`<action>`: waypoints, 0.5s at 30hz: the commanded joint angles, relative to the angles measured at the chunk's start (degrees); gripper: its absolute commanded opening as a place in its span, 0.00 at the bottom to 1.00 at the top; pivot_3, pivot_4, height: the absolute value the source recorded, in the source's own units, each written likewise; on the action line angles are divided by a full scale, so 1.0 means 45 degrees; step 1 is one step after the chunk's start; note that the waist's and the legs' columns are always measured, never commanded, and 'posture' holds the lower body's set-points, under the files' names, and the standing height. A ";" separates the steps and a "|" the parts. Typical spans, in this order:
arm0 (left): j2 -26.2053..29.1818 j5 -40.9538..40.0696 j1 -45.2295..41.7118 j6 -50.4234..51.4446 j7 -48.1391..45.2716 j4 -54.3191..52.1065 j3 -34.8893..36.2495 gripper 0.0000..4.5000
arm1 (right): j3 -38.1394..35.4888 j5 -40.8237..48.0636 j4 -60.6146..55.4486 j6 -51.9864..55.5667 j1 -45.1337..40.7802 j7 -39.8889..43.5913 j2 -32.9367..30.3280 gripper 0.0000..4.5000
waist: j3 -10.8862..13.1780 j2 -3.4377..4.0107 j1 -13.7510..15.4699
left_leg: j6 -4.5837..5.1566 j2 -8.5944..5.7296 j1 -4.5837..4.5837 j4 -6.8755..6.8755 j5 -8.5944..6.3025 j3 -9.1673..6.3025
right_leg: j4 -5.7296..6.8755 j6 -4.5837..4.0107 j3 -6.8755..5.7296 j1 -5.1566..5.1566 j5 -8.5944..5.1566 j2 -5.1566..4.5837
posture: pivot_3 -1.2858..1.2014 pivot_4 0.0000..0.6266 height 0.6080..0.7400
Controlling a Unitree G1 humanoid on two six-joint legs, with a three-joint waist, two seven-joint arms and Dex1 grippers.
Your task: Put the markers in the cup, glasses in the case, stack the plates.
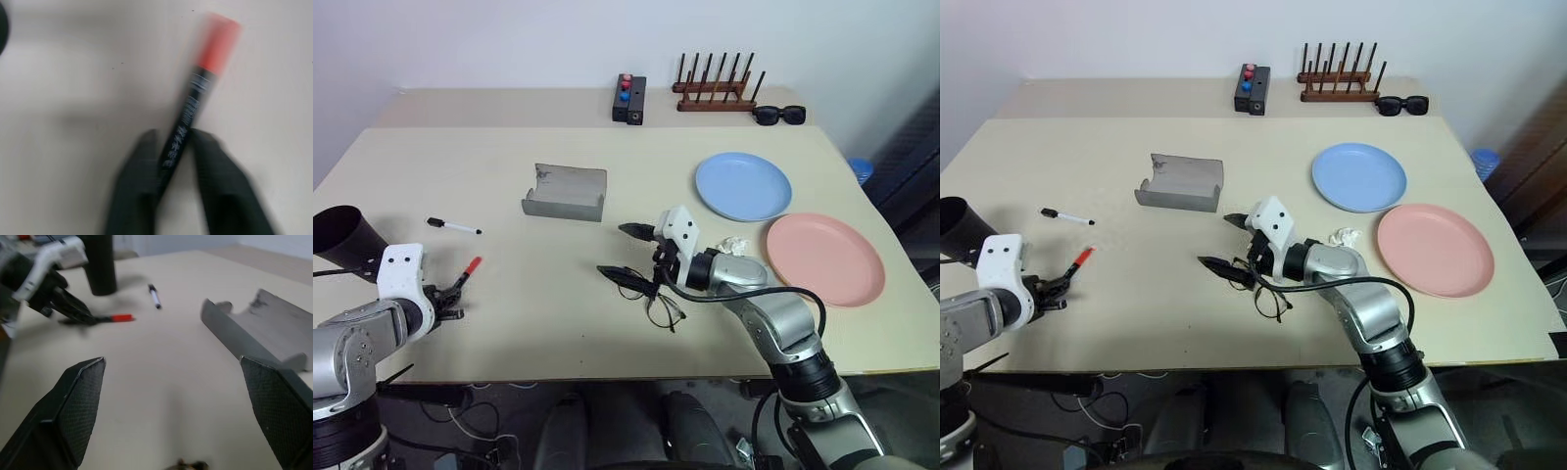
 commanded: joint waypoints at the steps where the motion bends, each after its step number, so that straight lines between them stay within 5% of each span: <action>1: -0.0108 0.0102 -0.0002 -0.0092 -0.0038 -0.0215 -0.0050 0.01 | -0.0233 0.0914 -0.0948 -0.0114 0.0163 0.0819 -0.0217 1.00 | -0.0001 -0.0002 0.0009 | 0.0000 -0.0001 0.0000 0.0001 0.0000 0.0000 | -0.0001 0.0000 0.0000 0.0000 0.0000 -0.0002 | 0.52 0.24 1.00; 6: -0.0128 0.0757 0.0250 -0.3558 -0.0075 -0.1048 -0.0602 0.01 | -0.0334 0.1291 -0.0725 -0.0942 -0.0091 0.1710 -0.0276 1.00 | 0.0004 -0.0010 0.0013 | 0.0000 0.0000 0.0002 0.0002 0.0000 -0.0001 | -0.0003 -0.0002 0.0000 0.0001 0.0000 -0.0002 | 0.52 0.24 1.00; 15: -0.2390 0.1358 -0.1913 -0.9606 0.2194 -0.1153 0.1265 0.01 | -0.0389 0.1200 0.0353 -0.1919 -0.0853 0.1508 0.0685 1.00 | 0.0003 -0.0029 0.0024 | -0.0001 0.0000 -0.0006 0.0000 0.0000 0.0005 | -0.0016 -0.0006 -0.0001 0.0006 0.0007 -0.0002 | 0.52 0.24 1.00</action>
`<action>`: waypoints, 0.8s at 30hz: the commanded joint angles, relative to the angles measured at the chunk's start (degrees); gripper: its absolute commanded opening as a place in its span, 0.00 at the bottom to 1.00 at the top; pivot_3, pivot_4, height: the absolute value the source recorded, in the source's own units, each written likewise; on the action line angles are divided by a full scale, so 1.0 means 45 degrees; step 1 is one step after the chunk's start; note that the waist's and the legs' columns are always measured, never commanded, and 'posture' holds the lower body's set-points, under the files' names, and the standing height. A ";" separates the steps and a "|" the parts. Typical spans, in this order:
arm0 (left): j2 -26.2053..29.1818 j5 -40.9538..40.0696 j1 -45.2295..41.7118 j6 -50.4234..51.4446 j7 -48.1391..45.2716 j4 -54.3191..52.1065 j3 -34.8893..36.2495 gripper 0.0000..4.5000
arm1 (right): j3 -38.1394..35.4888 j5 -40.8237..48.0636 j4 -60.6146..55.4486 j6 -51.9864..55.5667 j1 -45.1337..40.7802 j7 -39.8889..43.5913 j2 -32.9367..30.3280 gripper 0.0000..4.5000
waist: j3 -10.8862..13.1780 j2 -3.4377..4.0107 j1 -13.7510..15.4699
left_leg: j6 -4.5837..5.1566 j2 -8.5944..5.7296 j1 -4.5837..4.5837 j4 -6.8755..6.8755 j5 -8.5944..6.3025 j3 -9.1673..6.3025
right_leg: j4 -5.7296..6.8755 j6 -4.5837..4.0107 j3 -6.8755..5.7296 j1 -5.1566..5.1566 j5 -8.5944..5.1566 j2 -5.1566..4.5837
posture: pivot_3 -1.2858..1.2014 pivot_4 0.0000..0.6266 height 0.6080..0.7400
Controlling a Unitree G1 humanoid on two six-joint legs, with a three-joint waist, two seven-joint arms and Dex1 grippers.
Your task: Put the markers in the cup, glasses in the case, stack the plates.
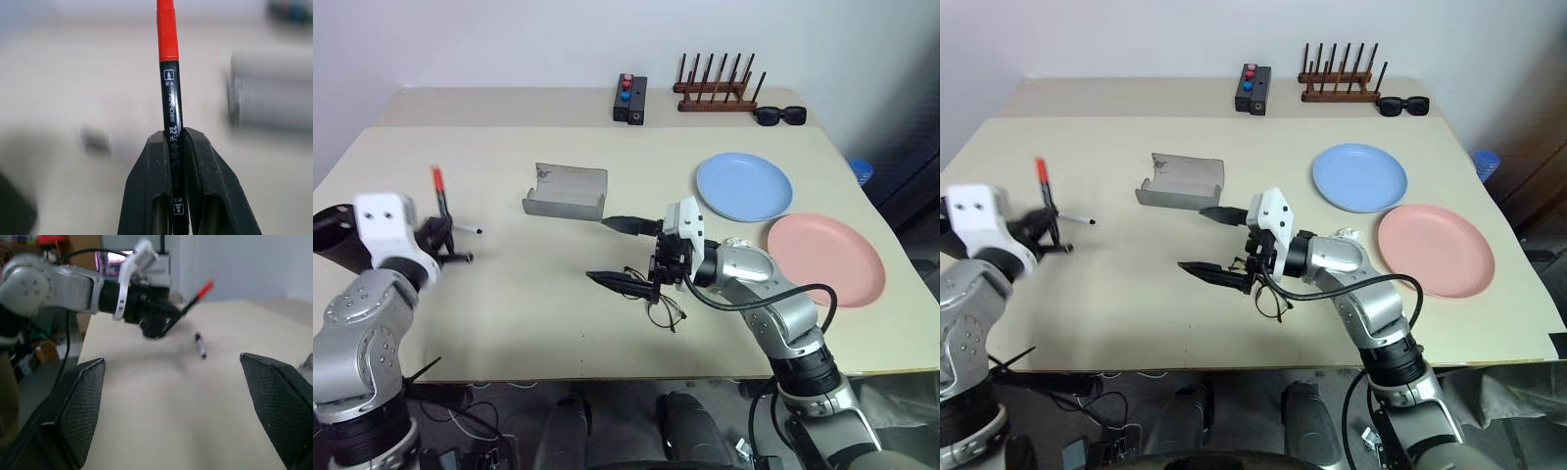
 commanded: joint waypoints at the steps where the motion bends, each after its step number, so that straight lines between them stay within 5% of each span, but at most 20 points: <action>1: -0.0137 0.0854 -0.0976 -0.1826 0.1581 -0.0081 0.0803 0.01 | -0.0139 0.0025 0.0158 -0.0496 -0.0257 -0.0134 0.0306 1.00 | 0.0000 0.0000 -0.0005 | 0.0001 0.0000 0.0000 0.0000 0.0000 0.0000 | 0.0000 0.0004 0.0000 0.0001 0.0000 0.0000 | 0.52 0.24 1.00; 5: 0.0351 0.3669 -0.1662 -0.4157 0.4195 0.1191 0.0637 0.01 | -0.0147 -0.0265 0.0617 -0.0849 -0.0410 -0.0584 0.0716 1.00 | 0.0000 0.0000 -0.0034 | 0.0003 0.0001 0.0004 0.0000 0.0001 -0.0001 | 0.0004 0.0013 0.0002 0.0001 0.0003 0.0012 | 0.52 0.24 1.00; 12: 0.0603 0.5740 -0.1094 -0.6617 0.5513 0.2680 0.0271 0.01 | -0.0220 -0.0245 0.0801 -0.0967 -0.0586 -0.0944 0.1116 1.00 | -0.0002 -0.0003 0.0035 | 0.0001 0.0002 0.0002 0.0000 0.0001 -0.0002 | 0.0006 0.0024 0.0001 0.0003 0.0008 0.0012 | 0.52 0.24 1.00; 24: 0.0314 0.5428 -0.1579 -0.9248 0.6207 0.6162 0.0507 0.01 | -0.0339 0.0417 0.0576 -0.0769 -0.0809 -0.1093 0.1744 1.00 | -0.0003 -0.0006 0.0024 | 0.0000 0.0002 0.0004 -0.0002 0.0002 -0.0002 | 0.0007 0.0033 0.0000 0.0003 0.0013 0.0013 | 0.52 0.24 1.00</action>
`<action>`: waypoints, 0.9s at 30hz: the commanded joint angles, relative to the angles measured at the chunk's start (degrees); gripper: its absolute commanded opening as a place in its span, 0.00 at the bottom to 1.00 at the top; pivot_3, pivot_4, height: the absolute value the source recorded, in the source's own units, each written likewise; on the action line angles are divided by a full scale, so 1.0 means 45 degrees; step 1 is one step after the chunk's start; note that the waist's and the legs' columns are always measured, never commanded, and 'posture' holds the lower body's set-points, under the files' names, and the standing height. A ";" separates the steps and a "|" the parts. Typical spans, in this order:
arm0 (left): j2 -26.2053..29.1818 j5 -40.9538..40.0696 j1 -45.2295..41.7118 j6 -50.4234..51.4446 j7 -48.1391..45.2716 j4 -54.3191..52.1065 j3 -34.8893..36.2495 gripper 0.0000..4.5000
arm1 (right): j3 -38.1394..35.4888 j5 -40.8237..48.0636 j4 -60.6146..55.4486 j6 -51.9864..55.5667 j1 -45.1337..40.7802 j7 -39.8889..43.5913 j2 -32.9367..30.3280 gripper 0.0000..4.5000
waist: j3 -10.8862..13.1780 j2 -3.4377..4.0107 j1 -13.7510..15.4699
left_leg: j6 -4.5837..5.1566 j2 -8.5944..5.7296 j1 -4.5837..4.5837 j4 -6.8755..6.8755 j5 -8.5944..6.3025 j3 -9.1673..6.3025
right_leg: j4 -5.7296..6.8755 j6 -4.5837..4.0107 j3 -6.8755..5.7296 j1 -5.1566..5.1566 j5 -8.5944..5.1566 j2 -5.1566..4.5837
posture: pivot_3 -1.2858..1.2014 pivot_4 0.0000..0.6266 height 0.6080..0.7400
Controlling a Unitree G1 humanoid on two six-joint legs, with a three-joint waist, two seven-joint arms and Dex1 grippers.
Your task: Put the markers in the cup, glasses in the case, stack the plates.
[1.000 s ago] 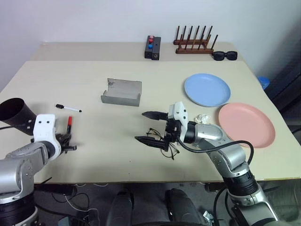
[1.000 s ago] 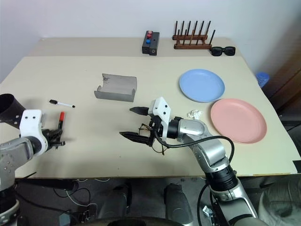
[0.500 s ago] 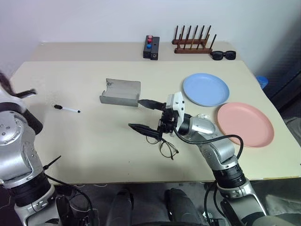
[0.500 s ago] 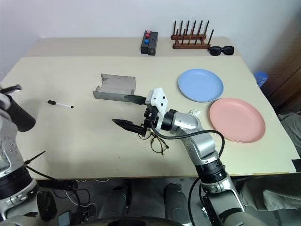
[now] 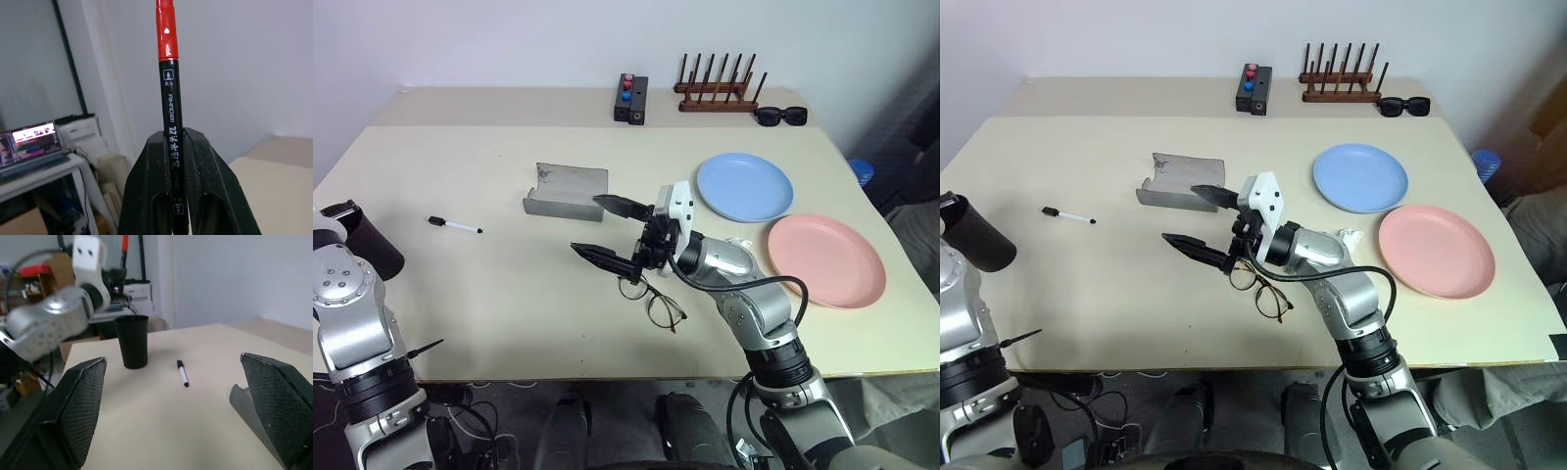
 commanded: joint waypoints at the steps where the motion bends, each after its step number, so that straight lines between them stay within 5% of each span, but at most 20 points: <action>1: 0.0028 -0.0203 -0.0360 -0.0953 0.0219 0.0832 0.0145 0.01 | -0.0219 0.0384 -0.0389 -0.0116 -0.0427 0.0025 0.0201 1.00 | 0.0000 0.0000 0.0006 | 0.0000 0.0000 0.0000 0.0000 0.0000 0.0000 | 0.0000 0.0000 0.0000 0.0000 0.0000 0.0000 | 0.52 0.24 1.00; 10: -0.0259 -0.0714 -0.0413 -0.1667 0.0405 0.1931 0.0043 0.01 | -0.0130 0.0387 -0.0422 -0.0181 -0.0382 -0.0083 0.0236 1.00 | -0.0001 -0.0001 0.0003 | -0.0001 0.0000 0.0000 -0.0002 0.0000 0.0000 | 0.0001 0.0021 -0.0001 0.0000 0.0011 0.0000 | 0.52 0.24 1.00; 14: -0.0336 -0.0691 -0.0345 -0.1613 0.0629 0.1920 0.0076 0.36 | -0.0115 0.0396 -0.0439 -0.0179 -0.0362 -0.0125 0.0256 1.00 | -0.0001 -0.0001 0.0001 | -0.0001 0.0000 -0.0001 -0.0002 0.0000 0.0000 | 0.0000 0.0021 -0.0001 0.0000 0.0011 0.0000 | 0.52 0.24 1.00; 18: -0.0396 -0.0671 -0.0299 -0.1434 0.0866 0.1865 0.0083 0.82 | -0.0078 0.0381 -0.0380 -0.0197 -0.0397 -0.0111 0.0270 1.00 | -0.0001 -0.0001 -0.0001 | -0.0001 0.0000 0.0000 -0.0002 0.0000 0.0000 | 0.0000 0.0020 -0.0001 0.0000 0.0011 0.0000 | 0.52 0.24 1.00; 27: -0.0782 -0.1207 -0.0690 -0.0986 0.0884 0.0778 -0.0073 0.82 | -0.0056 0.0402 -0.0360 -0.0162 -0.0412 -0.0079 0.0292 1.00 | -0.0001 -0.0002 0.0011 | -0.0002 0.0000 -0.0001 -0.0002 0.0000 0.0000 | 0.0000 0.0020 -0.0001 0.0000 0.0011 0.0000 | 0.52 0.24 1.00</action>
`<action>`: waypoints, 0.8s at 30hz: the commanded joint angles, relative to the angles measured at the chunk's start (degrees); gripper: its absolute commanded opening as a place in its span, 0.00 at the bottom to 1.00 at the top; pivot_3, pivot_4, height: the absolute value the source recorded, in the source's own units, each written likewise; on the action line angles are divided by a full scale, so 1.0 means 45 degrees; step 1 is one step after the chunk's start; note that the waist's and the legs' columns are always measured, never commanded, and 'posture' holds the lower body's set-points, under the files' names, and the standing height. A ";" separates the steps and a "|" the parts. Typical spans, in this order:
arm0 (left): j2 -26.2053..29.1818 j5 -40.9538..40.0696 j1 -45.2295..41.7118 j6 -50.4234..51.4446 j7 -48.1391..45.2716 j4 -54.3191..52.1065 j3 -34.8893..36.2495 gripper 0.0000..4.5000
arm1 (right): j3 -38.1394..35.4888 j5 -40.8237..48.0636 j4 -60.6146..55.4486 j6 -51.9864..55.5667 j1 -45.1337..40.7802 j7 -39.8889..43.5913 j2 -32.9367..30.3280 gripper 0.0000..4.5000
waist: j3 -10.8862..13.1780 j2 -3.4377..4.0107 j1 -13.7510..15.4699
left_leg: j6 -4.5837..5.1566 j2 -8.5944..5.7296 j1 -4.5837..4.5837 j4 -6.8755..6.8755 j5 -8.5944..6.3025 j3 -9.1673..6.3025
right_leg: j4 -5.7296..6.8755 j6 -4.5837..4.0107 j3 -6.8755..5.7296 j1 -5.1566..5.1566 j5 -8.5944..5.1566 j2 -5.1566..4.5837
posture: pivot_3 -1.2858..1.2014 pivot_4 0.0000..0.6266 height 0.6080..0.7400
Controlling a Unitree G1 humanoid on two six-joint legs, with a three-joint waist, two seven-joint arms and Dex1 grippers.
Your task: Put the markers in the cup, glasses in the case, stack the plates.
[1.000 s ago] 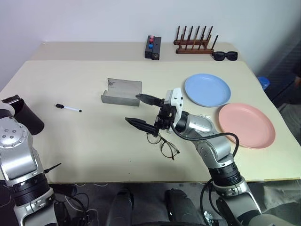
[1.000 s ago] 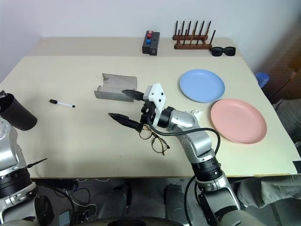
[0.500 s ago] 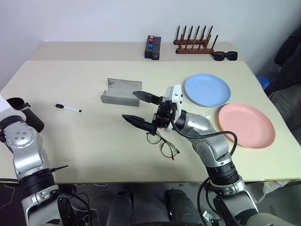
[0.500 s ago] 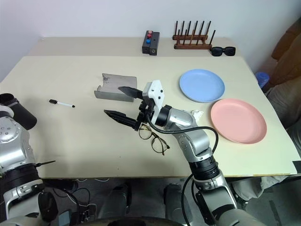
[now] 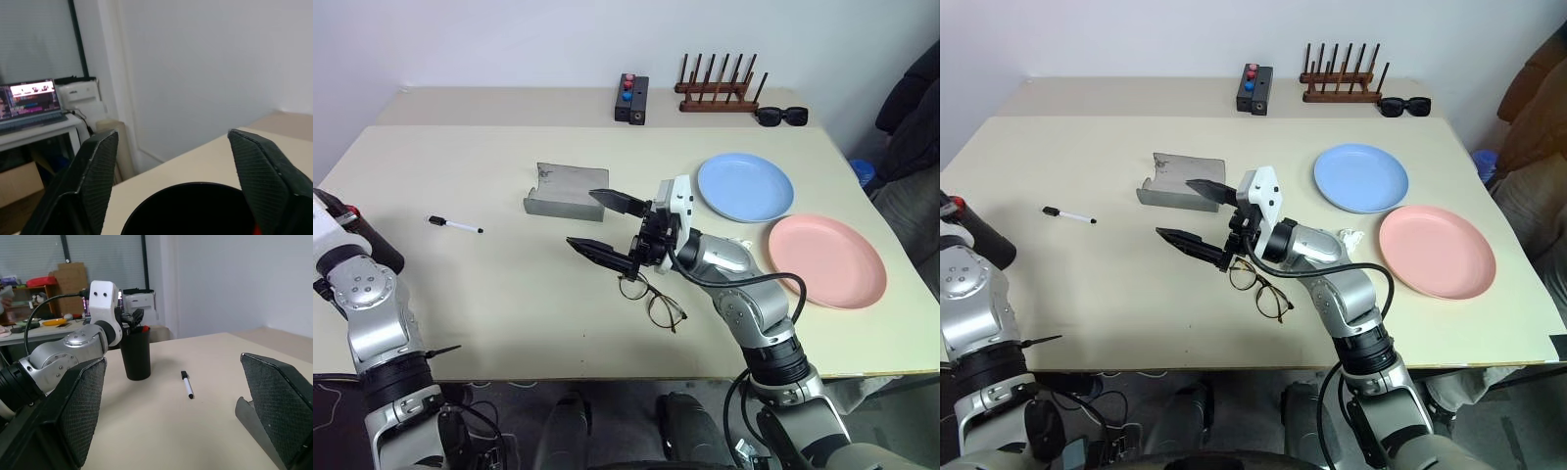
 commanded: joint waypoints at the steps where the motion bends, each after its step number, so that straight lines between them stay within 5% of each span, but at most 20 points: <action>1: -0.0059 -0.0526 -0.0655 0.0454 -0.0225 -0.1443 -0.0261 0.82 | -0.0075 0.0180 -0.0357 -0.0176 -0.0228 0.0027 0.0150 1.00 | 0.0000 -0.0003 0.0019 | 0.0000 0.0000 0.0000 0.0000 0.0000 0.0000 | 0.0000 0.0000 0.0000 0.0000 0.0000 0.0000 | 0.52 0.24 1.00; 3: -0.0136 -0.0825 -0.0981 0.1043 -0.0654 -0.2080 -0.0728 0.82 | -0.0098 0.0166 -0.0346 -0.0197 -0.0232 0.0012 0.0145 1.00 | 0.0000 -0.0011 0.0070 | -0.0002 0.0000 -0.0002 0.0001 0.0001 -0.0001 | 0.0000 -0.0002 -0.0002 0.0002 -0.0001 0.0000 | 0.52 0.24 1.00; 6: -0.0209 -0.1150 -0.1543 0.2928 -0.1447 -0.3044 -0.1839 1.00 | -0.0155 0.0094 -0.0277 -0.0256 -0.0283 -0.0068 0.0155 1.00 | -0.0002 -0.0013 0.0104 | -0.0005 -0.0001 -0.0002 0.0004 0.0003 -0.0001 | -0.0002 -0.0002 -0.0002 0.0006 -0.0001 -0.0001 | 0.52 0.24 1.00; 11: -0.0808 -0.0672 -0.2687 0.7055 -0.0549 -0.3124 -0.2527 1.00 | -0.0203 0.0004 -0.0186 -0.0318 -0.0347 -0.0156 0.0135 1.00 | -0.0001 -0.0012 -0.0039 | -0.0004 -0.0002 0.0001 0.0001 0.0003 -0.0003 | -0.0001 0.0008 -0.0002 0.0006 0.0001 0.0003 | 0.52 0.24 1.00; 16: -0.2068 -0.1000 -0.4310 0.9610 0.1116 -0.1525 -0.1232 1.00 | 0.0225 -0.0912 0.0348 -0.0149 -0.0536 0.0108 -0.0732 1.00 | 0.0003 -0.0019 -0.0043 | -0.0001 0.0000 0.0000 -0.0001 0.0003 -0.0019 | 0.0002 0.0019 -0.0002 0.0002 0.0000 0.0015 | 0.52 0.24 1.00; 24: -0.2216 -0.1333 -0.6715 1.0793 0.2445 0.2659 0.0428 1.00 | 0.0297 -0.1194 0.0617 -0.0131 -0.0410 0.0628 -0.1380 1.00 | 0.0014 -0.0036 -0.0010 | -0.0002 -0.0002 -0.0010 -0.0009 0.0003 -0.0024 | -0.0001 0.0033 -0.0007 -0.0004 -0.0004 0.0017 | 0.52 0.24 1.00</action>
